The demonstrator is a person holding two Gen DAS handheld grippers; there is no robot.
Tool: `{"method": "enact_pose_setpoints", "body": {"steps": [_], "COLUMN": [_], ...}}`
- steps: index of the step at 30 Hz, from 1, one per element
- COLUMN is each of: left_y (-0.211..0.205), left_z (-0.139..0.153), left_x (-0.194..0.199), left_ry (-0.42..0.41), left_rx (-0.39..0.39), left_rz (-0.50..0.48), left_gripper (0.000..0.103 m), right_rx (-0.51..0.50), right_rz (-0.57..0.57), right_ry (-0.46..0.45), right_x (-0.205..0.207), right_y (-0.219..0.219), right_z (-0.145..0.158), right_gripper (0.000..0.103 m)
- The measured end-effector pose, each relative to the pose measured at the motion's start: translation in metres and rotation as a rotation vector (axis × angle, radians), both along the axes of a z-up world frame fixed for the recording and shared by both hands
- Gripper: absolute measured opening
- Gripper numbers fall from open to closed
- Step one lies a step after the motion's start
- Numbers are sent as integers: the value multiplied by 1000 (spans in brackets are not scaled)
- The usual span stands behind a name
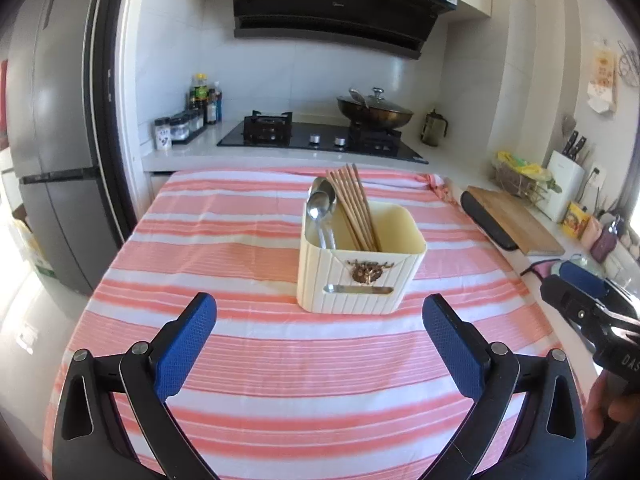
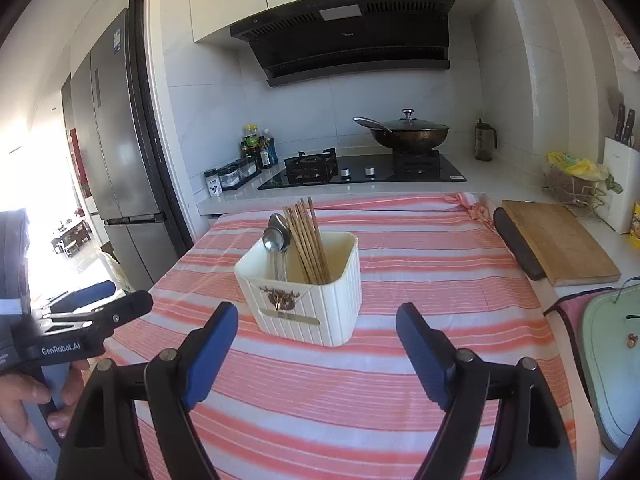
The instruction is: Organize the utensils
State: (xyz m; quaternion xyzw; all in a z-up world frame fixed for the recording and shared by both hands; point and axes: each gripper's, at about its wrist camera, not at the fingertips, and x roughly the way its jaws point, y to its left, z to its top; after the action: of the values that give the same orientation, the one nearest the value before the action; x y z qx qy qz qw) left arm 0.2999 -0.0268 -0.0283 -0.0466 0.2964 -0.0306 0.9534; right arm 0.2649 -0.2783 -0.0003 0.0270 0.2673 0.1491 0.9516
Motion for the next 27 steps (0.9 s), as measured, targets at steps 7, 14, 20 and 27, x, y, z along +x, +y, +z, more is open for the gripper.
{"method": "enact_pose_setpoints", "body": {"steps": [7,14,20,27], "left_y": [-6,-6,-7,-9], "left_z": [6,10,11,16], "left_x": [-33,-53,-58,-61], "left_ry": [-15,-32,-39,-51], "left_rx": [63,131,157,133], "left_rz": [40,79,92,75], "left_gripper": [103,103,103,103], "right_rx": [-41,-75,-113,-137], "right_rz": [-16,-28,-34,-37], "right_ry": [-21,-36,-55,-71], "right_x": [-40,-55,-65,-74], "right_y": [9,19,24,29], "right_z": [6,10,15,21], "right_gripper": [84,85,85,85]}}
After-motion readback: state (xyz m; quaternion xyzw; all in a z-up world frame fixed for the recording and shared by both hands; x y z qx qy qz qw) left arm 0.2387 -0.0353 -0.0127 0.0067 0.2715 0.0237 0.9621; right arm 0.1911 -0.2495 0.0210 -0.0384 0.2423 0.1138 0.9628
